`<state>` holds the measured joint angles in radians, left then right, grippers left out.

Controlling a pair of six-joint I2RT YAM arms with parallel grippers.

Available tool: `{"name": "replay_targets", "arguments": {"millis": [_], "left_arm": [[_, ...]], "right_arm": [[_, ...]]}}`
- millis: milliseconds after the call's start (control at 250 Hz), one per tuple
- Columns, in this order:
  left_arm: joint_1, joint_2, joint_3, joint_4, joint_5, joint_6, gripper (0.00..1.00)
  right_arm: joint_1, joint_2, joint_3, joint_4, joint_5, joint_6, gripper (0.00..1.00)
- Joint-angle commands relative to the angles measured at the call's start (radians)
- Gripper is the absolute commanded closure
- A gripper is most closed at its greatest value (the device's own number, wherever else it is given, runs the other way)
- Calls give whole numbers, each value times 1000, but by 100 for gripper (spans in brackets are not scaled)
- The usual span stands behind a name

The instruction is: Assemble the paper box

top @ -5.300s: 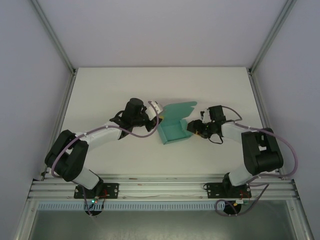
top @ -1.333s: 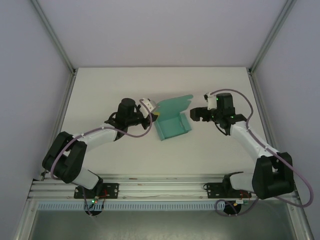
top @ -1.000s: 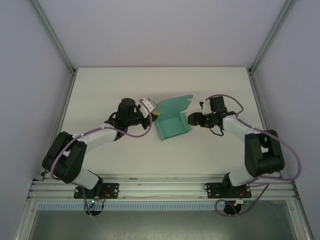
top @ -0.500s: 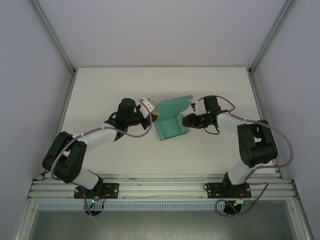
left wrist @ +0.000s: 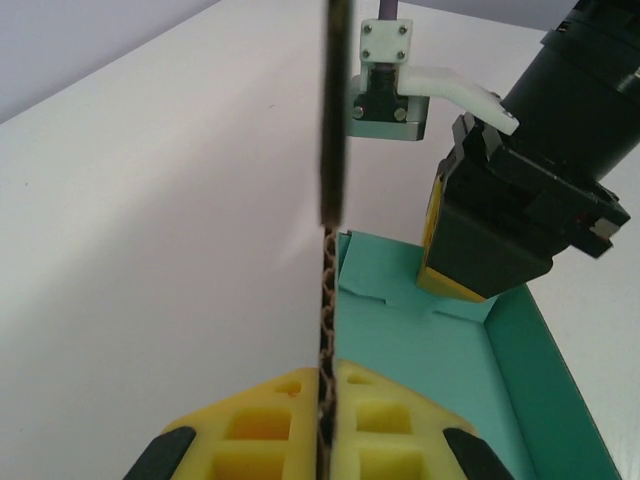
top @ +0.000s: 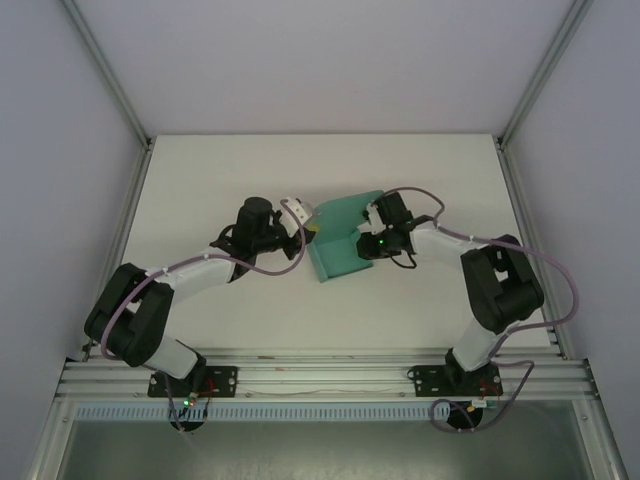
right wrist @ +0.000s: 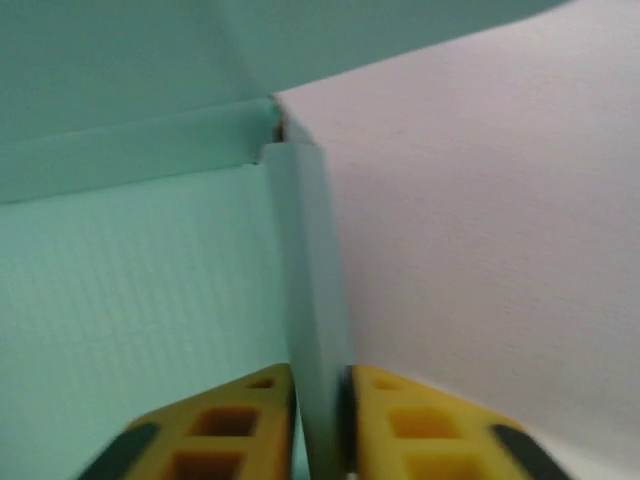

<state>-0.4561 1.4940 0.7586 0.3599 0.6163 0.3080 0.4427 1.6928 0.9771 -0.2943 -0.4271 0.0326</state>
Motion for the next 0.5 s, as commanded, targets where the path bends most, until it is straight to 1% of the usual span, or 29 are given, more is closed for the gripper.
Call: {"name": "replay_targets", "arguments": {"millis": [0, 52, 108, 184, 288, 336, 392, 496], "left_arm": [[-12, -9, 43, 7, 11, 4, 100], [-14, -12, 46, 2, 13, 4, 100], [-14, -17, 44, 7, 13, 1, 100], [-16, -25, 33, 30, 5, -12, 100], [-18, -43, 23, 53, -21, -34, 100], [-19, -53, 25, 51, -34, -37, 100], [-18, -65, 25, 46, -43, -39, 100], [-19, -85, 28, 40, -51, -42, 100]], "right_arm": [[36, 26, 37, -83, 216, 30, 84], [43, 36, 51, -102, 276, 40, 83], [50, 57, 66, -127, 322, 50, 81], [75, 97, 98, -164, 381, 60, 81], [140, 146, 145, -231, 545, 80, 83], [166, 160, 161, -260, 632, 102, 87], [190, 170, 178, -294, 747, 147, 88], [222, 197, 212, -370, 902, 203, 89]]}}
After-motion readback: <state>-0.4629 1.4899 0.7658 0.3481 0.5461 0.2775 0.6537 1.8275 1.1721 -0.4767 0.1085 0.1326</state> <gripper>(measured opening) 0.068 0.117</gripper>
